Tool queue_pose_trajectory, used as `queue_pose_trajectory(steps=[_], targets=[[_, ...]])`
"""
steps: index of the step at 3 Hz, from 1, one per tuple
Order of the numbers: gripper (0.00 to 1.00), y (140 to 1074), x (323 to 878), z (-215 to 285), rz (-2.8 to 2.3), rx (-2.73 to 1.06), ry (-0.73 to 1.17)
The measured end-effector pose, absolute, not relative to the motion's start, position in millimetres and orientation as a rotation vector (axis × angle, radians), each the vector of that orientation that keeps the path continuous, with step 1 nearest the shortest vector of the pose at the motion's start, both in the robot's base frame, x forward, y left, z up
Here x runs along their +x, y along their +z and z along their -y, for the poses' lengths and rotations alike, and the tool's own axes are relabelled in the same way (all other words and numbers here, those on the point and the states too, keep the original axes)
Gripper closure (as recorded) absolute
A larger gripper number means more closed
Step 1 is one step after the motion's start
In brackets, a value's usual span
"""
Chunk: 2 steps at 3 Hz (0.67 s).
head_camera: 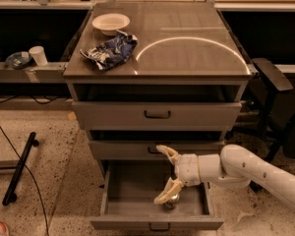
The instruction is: Pick 7up can from bottom drawer and place on counter
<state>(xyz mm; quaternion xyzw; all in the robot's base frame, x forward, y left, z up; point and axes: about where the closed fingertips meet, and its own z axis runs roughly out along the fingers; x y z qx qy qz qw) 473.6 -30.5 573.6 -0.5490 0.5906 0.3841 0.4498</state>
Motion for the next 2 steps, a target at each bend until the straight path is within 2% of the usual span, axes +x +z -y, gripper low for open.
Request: queue_pose_trajectory(steps=[1, 2], targets=[[0.0, 557.5, 482.9, 47.4, -1.54, -1.36, 0.869], [0.0, 517.3, 494.7, 92.6, -1.68, -1.357, 0.71]])
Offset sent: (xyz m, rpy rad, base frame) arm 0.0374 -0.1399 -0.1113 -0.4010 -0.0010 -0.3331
